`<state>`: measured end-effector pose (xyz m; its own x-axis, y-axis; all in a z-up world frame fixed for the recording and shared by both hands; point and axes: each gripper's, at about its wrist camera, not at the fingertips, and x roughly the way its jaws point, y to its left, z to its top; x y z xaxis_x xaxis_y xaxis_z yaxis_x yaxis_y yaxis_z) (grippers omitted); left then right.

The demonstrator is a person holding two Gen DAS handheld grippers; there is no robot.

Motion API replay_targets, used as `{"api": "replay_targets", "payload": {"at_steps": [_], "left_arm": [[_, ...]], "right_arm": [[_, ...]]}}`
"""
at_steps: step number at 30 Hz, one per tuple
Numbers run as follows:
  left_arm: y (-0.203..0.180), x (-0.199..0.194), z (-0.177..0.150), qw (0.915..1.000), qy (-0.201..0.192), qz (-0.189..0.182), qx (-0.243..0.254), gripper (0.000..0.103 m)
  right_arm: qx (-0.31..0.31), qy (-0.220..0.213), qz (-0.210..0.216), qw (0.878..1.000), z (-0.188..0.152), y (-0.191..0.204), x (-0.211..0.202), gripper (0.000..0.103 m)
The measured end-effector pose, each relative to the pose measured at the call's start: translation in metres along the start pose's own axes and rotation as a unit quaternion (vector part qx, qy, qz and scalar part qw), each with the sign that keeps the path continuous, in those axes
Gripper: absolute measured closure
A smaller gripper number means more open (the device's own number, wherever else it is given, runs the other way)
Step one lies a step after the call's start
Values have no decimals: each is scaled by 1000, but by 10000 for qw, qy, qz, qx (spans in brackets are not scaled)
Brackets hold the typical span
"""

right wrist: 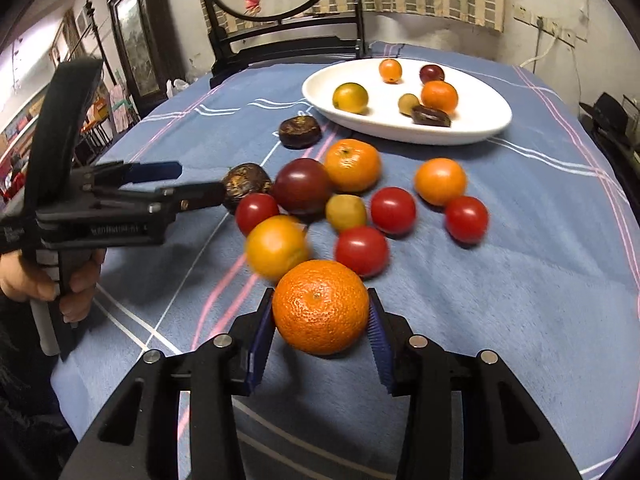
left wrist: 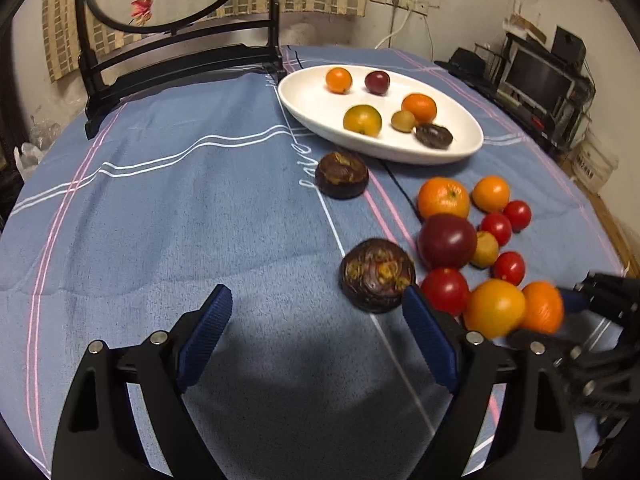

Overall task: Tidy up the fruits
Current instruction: 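Grasp a large tangerine with the right gripper while the left grasps a dark brown fruit, then place both fruits on the white plate and open both grippers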

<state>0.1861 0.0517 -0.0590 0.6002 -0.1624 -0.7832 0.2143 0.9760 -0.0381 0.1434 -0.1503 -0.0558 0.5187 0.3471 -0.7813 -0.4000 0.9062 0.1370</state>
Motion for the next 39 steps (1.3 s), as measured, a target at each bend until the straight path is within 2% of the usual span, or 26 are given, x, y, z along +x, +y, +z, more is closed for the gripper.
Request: {"api": "replay_targets", "payload": {"at_steps": [5, 8, 9, 10, 11, 13, 21, 25, 29, 33, 36, 39], "left_arm": [[-18, 13, -2, 9991, 252, 43, 337, 26], [-21, 18, 1, 9992, 246, 37, 309, 33], [-22, 19, 3, 9993, 240, -27, 299, 42], [-25, 19, 4, 9990, 204, -113, 385, 56], [-31, 19, 5, 9984, 180, -153, 519, 59], [-37, 21, 7, 9979, 104, -55, 633, 59], [-30, 19, 9, 9990, 129, -229, 351, 60], [-20, -1, 20, 9996, -114, -236, 85, 60], [-17, -18, 47, 9986, -348, -389, -31, 60], [-23, -19, 83, 9980, -544, -331, 25, 60], [-24, -5, 113, 9973, -555, -464, -111, 60], [-24, 19, 133, 9981, -427, -366, -260, 60]], "right_arm": [[2, -64, 161, 9998, 0, -3, -2, 59], [-13, -93, 254, 9996, 0, -4, -3, 59], [-19, -97, 275, 9996, 0, -4, -4, 59], [-19, -101, 290, 9995, -1, -4, -5, 59], [-6, -106, 319, 9994, -1, -5, -6, 59], [38, -104, 409, 9991, -1, -8, -7, 59], [140, -160, 337, 9992, -4, -18, -14, 59], [102, -341, 258, 9990, 4, -21, -27, 59], [19, -679, 133, 9976, 31, -27, -45, 59], [-164, -919, 135, 9955, 72, -26, -47, 59], [-292, -964, -99, 9949, 103, -25, -32, 59], [-444, -877, -421, 9943, 126, -26, -2, 59]]}}
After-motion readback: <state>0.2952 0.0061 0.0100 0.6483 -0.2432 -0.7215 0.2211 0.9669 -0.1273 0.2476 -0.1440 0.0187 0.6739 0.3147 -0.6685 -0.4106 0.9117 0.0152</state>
